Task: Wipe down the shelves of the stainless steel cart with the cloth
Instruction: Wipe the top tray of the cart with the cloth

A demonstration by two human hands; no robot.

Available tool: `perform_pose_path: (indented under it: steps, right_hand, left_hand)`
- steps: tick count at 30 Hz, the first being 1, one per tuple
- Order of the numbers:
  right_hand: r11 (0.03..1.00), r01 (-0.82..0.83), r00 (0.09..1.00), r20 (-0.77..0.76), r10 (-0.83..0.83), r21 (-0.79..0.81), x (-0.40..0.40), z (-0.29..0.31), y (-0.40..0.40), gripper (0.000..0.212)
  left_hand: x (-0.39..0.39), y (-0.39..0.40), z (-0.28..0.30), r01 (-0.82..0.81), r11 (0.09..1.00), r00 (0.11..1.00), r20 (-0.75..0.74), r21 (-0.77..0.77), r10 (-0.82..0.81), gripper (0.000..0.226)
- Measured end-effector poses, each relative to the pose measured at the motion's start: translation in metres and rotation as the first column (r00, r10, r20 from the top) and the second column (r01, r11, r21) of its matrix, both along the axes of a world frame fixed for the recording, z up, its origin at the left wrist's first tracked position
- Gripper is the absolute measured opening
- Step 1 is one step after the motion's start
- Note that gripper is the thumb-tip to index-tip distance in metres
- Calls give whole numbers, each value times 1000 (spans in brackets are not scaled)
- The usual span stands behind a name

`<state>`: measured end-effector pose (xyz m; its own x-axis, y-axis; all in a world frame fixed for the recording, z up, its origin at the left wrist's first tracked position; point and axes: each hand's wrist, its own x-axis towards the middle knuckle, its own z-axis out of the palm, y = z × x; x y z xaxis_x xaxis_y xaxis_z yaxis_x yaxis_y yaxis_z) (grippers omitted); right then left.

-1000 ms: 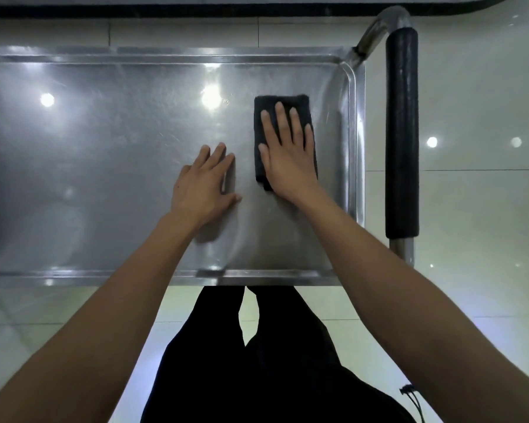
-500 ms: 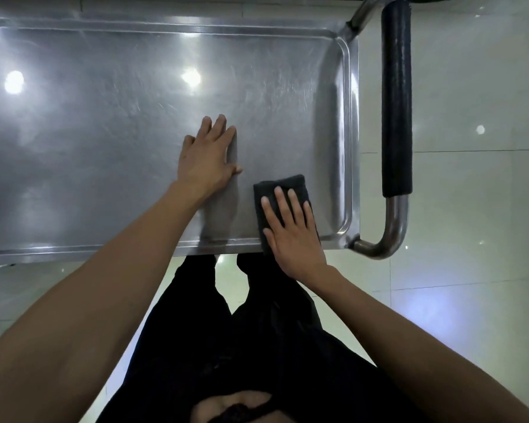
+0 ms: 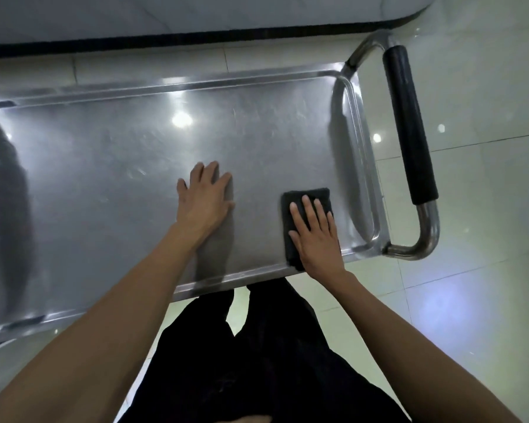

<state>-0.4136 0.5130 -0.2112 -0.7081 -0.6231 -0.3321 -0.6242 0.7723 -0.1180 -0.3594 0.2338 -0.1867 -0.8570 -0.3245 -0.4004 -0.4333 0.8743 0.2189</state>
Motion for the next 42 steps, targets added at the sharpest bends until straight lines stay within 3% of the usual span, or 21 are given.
perform_pose_path:
  steps: [16,23,31,42]
  right_hand:
    - [993,-6,1000,25,9,-114,-194,-9,-195,60]
    - [987,-8,1000,-12,6,-162,-233,-14,-249,60]
    - [987,-41,999,-29,37,-155,-193,-18,-222,62]
    - [998,19,1000,26,-17,-67,7,-6,-83,64]
  left_hand:
    - [-17,0,-5,-32,999,993,111,-13,33,65]
    - [-18,-1,-8,-22,1000,995,92,-20,24,65]
    - [-19,-5,-6,1,1000,997,82,-17,1,65]
    - [-4,-27,-4,197,980,979,52,-12,-197,77]
